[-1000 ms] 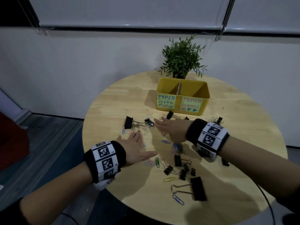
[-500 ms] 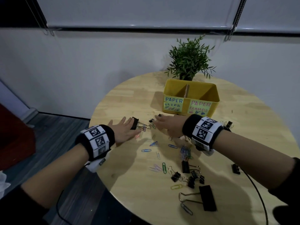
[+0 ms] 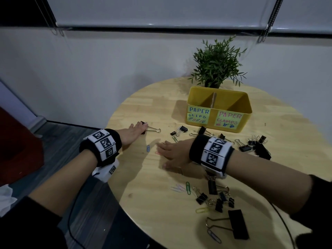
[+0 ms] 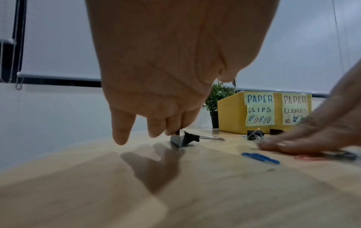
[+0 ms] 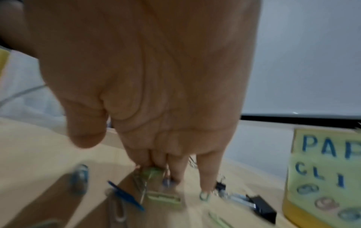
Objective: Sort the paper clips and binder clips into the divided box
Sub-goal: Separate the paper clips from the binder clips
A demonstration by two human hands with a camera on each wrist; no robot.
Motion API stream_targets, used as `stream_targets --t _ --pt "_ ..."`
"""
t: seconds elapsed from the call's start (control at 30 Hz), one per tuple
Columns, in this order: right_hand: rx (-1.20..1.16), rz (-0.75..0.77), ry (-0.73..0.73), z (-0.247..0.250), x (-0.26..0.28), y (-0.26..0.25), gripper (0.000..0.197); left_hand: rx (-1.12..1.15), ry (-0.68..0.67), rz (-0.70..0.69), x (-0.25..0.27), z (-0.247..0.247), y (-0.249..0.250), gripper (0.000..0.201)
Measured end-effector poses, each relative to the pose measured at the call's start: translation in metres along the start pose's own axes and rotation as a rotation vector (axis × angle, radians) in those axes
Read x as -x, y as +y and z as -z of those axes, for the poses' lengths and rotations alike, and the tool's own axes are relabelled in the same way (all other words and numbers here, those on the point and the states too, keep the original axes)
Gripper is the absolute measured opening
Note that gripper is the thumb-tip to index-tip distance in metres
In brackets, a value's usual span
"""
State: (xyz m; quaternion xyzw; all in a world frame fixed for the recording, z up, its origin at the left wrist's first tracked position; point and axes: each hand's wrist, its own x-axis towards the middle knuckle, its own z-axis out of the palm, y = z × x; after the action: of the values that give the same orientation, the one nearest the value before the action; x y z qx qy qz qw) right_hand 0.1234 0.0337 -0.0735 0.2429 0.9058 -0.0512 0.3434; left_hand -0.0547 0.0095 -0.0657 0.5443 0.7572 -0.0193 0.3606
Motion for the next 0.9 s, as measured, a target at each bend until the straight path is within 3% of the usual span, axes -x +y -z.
stream_targets --t 0.1,0.27,0.47,0.57,0.67,0.8,0.9 --pt "0.020 -0.006 -0.028 0.007 0.015 -0.001 0.077 0.025 -0.028 -0.001 0.004 0.000 0.000 0.058" --pt "0.020 0.097 0.110 0.015 -0.012 -0.020 0.071 0.036 -0.036 -0.022 0.005 0.001 0.002 0.060" --pt "0.029 0.115 0.111 -0.020 0.001 -0.016 0.079 -0.002 -0.029 0.006 0.002 0.000 0.000 0.063" --pt "-0.066 0.081 -0.002 -0.031 0.030 -0.002 0.079 -0.020 -0.043 -0.004 -0.002 -0.005 0.000 0.059" --pt "-0.226 0.039 0.056 -0.022 0.039 0.015 0.070 -0.033 -0.033 -0.033 -0.009 -0.012 0.005 0.067" --pt "-0.089 -0.077 0.103 -0.015 0.018 0.031 0.076 -0.148 -0.026 -0.073 -0.022 -0.020 0.017 0.072" --pt "-0.096 -0.060 0.098 -0.029 0.014 0.031 0.070 -0.188 -0.008 -0.062 -0.022 -0.021 0.025 0.078"
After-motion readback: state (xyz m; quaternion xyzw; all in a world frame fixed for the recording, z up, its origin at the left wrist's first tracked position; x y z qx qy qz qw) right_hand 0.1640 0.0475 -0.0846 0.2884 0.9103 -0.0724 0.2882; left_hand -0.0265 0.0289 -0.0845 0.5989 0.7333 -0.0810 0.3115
